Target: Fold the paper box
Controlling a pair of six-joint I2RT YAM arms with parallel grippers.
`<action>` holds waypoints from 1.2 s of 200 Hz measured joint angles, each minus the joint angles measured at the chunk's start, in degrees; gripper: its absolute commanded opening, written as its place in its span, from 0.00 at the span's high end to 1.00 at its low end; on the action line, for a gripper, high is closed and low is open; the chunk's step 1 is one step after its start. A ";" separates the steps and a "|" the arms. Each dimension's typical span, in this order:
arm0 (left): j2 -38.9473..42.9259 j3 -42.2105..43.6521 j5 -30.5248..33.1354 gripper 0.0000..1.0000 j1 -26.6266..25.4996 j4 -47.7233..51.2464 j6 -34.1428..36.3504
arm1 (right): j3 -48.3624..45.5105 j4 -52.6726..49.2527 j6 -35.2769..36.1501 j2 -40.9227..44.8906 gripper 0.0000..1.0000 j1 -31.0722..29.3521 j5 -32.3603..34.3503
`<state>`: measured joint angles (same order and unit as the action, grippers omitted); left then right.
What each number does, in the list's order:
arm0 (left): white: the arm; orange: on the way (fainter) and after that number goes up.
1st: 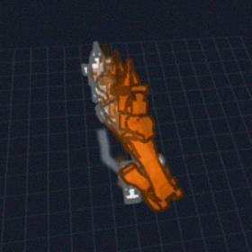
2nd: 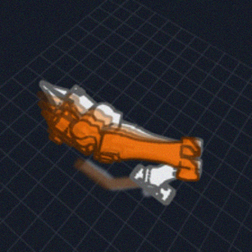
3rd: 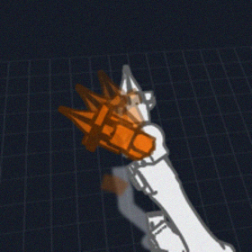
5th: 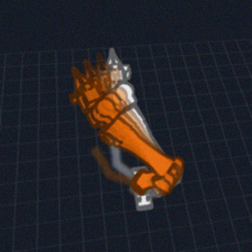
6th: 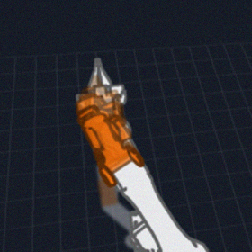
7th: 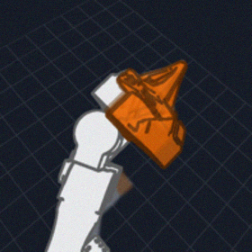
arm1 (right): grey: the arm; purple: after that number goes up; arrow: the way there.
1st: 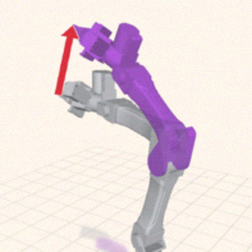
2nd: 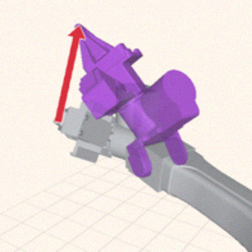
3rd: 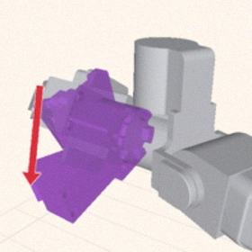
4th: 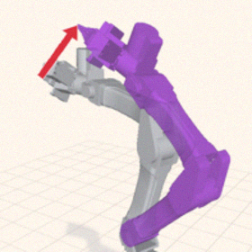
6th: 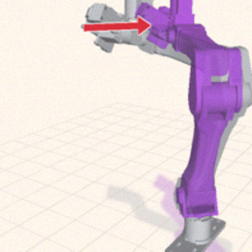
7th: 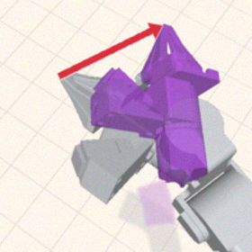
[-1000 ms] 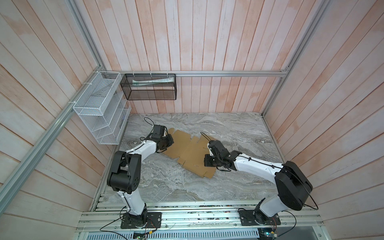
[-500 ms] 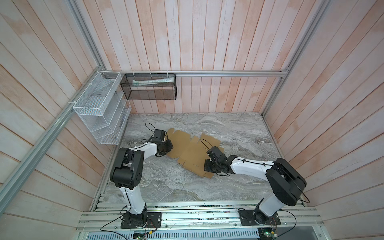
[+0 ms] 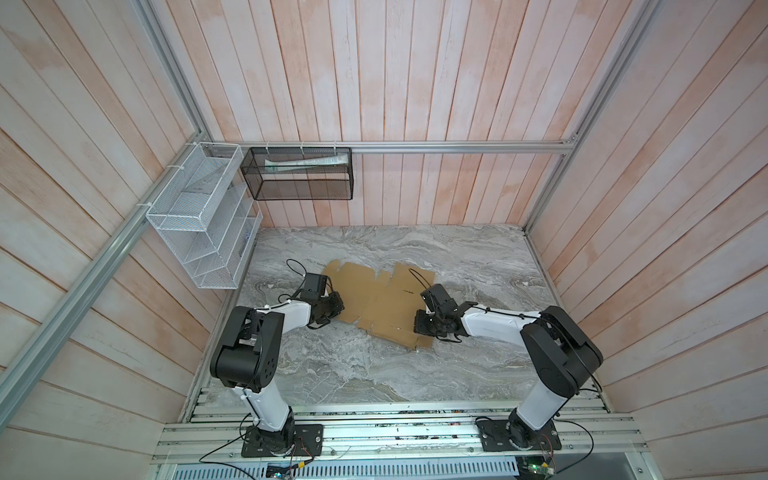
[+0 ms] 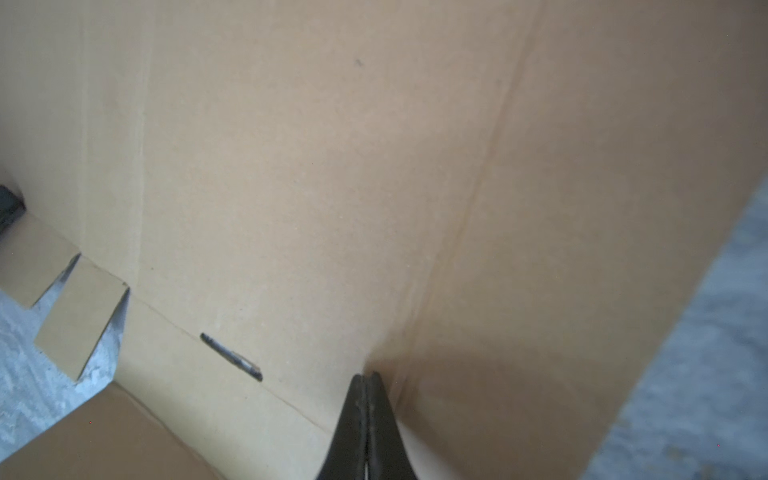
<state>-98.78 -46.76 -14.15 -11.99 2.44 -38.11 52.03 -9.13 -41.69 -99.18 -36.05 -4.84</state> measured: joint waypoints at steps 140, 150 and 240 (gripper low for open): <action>12.59 7.67 0.15 1.00 -13.35 4.76 -7.37 | 26.36 -9.75 18.16 -11.80 0.88 13.46 1.49; 12.74 5.97 0.76 1.00 -12.81 5.90 -6.82 | 26.32 -10.75 17.97 -10.71 0.88 12.63 1.86; 2.36 -5.22 2.69 1.00 -6.14 8.13 -1.36 | 10.75 -10.01 7.26 0.44 0.89 -2.25 2.01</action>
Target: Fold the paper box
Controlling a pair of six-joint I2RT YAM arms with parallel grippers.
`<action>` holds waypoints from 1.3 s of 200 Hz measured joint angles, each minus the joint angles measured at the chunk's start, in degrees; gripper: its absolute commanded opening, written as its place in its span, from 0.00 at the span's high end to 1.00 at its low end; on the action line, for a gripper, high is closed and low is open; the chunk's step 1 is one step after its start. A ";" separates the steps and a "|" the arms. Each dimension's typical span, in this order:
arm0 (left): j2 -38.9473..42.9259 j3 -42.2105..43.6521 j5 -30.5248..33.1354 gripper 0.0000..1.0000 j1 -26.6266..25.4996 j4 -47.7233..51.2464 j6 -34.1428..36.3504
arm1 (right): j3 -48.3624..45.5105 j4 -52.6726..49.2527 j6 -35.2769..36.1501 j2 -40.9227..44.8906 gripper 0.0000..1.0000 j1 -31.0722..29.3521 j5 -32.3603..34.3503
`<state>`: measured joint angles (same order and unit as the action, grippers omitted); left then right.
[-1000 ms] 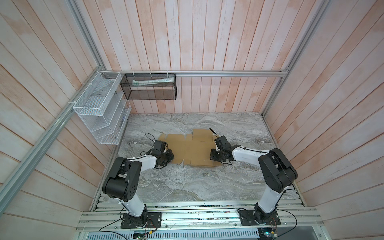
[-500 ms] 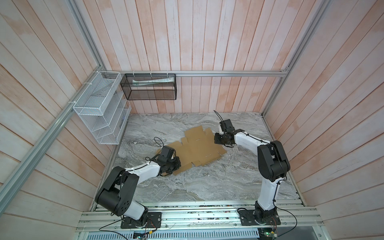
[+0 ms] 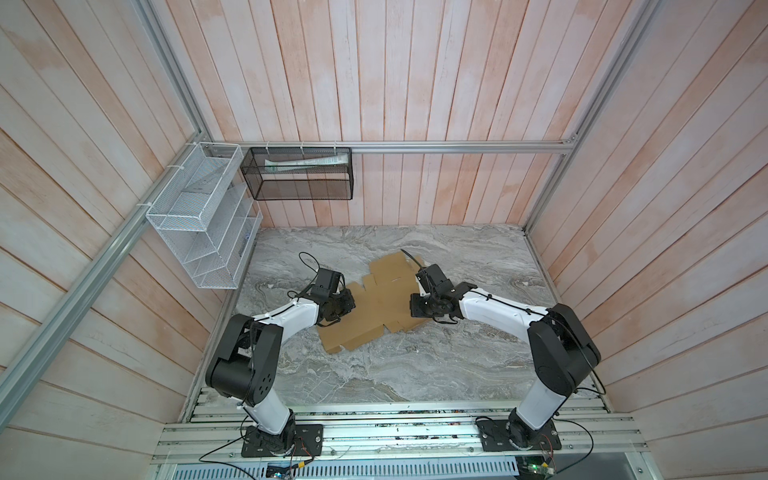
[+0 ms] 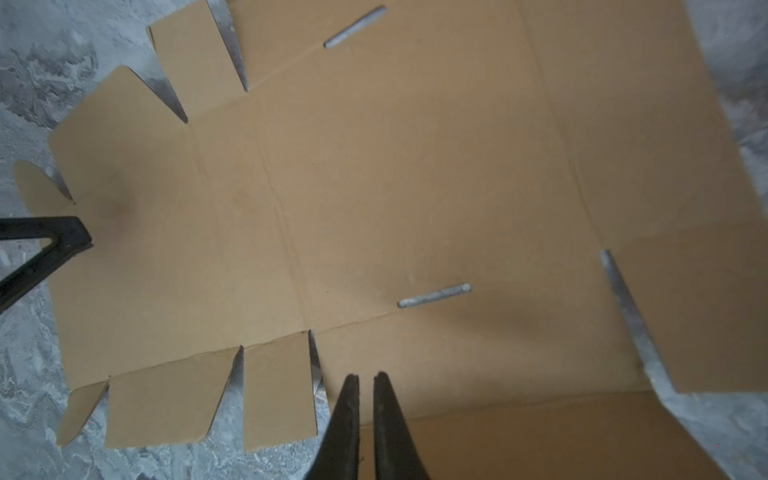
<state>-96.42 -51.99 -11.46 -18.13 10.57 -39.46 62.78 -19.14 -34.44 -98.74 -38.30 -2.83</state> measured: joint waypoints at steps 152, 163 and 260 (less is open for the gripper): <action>0.59 8.09 -1.11 1.00 -0.55 -7.43 -1.14 | -10.32 6.03 -4.70 0.48 0.91 2.99 -1.55; 1.60 9.51 -1.55 1.00 -1.20 -8.17 -1.81 | -9.88 6.25 -3.61 -0.09 0.91 4.22 -1.79; 5.25 13.84 -3.69 1.00 -15.06 -9.66 -10.93 | 12.04 2.75 11.32 -14.95 0.89 12.22 -2.21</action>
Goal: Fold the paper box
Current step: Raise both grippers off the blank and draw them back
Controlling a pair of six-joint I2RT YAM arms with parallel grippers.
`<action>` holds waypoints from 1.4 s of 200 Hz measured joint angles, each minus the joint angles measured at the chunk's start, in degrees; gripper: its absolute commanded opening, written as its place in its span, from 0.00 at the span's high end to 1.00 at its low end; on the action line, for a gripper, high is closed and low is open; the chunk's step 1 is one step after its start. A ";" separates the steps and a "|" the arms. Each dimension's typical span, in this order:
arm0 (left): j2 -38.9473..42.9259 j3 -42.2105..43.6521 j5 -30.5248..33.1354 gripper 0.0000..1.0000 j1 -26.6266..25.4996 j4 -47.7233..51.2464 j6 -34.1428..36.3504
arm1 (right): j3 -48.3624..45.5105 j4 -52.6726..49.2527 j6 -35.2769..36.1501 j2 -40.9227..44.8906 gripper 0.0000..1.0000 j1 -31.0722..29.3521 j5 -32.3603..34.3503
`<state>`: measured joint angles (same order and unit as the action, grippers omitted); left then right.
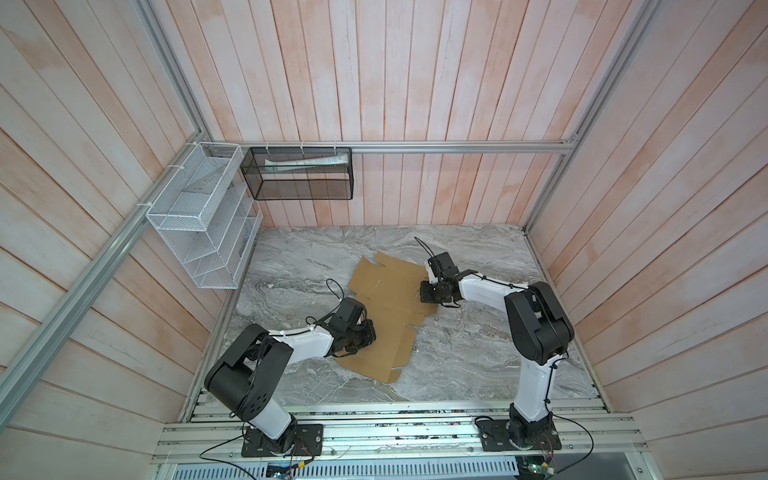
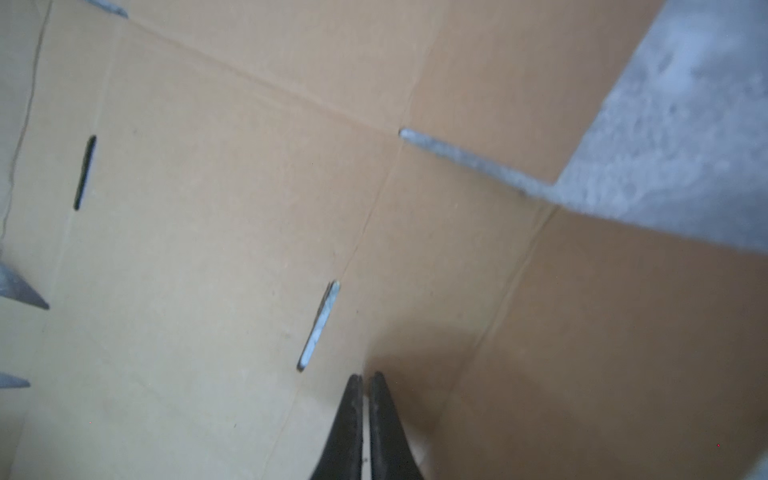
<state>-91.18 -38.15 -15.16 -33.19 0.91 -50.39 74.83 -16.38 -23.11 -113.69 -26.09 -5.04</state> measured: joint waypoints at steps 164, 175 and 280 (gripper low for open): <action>-8.44 -33.90 2.21 0.43 18.25 17.86 24.94 | -15.47 0.44 -6.49 22.45 0.71 -4.57 0.42; -11.06 -36.22 2.19 0.43 18.32 18.95 27.47 | -15.85 0.81 -6.75 22.47 0.71 -4.52 0.39; -33.86 -60.24 1.99 0.44 19.91 25.53 42.53 | -17.25 3.58 -6.80 24.48 0.70 -4.20 -1.05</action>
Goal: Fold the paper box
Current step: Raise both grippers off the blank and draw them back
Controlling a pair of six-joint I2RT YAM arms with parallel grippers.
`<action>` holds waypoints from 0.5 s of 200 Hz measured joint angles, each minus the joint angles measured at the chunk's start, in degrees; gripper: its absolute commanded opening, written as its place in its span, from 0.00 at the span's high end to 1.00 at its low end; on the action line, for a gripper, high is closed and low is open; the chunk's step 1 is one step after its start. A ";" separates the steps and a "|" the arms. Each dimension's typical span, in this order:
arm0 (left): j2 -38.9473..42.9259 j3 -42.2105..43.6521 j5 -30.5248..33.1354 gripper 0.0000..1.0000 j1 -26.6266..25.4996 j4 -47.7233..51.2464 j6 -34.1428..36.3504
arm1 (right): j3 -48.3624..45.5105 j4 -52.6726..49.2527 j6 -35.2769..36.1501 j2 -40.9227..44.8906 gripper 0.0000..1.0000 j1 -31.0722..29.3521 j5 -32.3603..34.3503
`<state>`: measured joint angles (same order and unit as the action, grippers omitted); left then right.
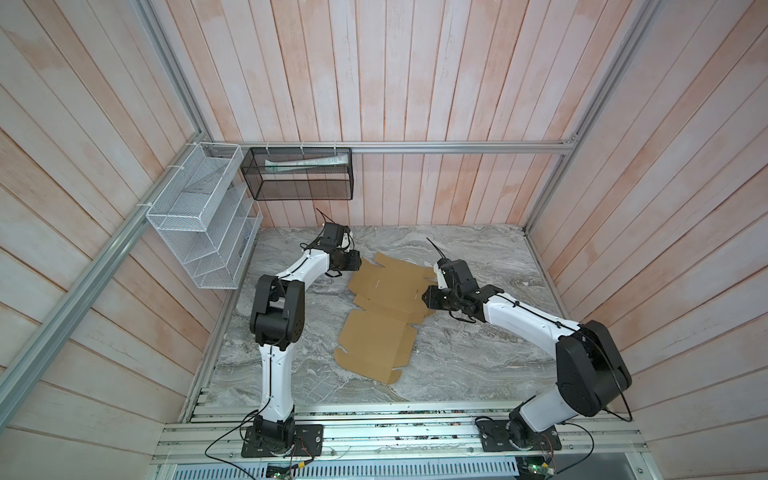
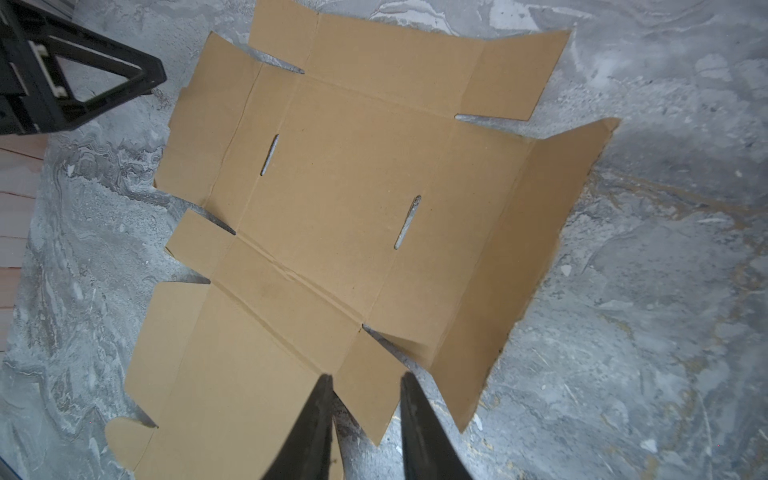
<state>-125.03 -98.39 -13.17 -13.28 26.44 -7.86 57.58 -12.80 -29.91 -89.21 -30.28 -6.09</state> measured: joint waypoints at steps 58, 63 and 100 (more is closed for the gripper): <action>-6.14 -4.68 -2.23 0.48 0.00 1.64 2.75 | -0.37 0.68 0.35 0.44 0.70 1.27 -0.55; -6.40 -4.74 -2.64 0.49 -0.02 1.75 2.89 | -0.39 0.81 0.37 0.44 0.70 1.38 -0.68; -7.30 -4.79 -4.66 0.56 -0.15 2.32 3.52 | -0.42 1.40 0.55 0.26 0.70 1.73 -1.64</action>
<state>-132.33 -103.18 -17.82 -13.43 28.75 -4.34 57.17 -11.40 -29.36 -88.95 -28.56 -7.73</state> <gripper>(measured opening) 0.477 0.299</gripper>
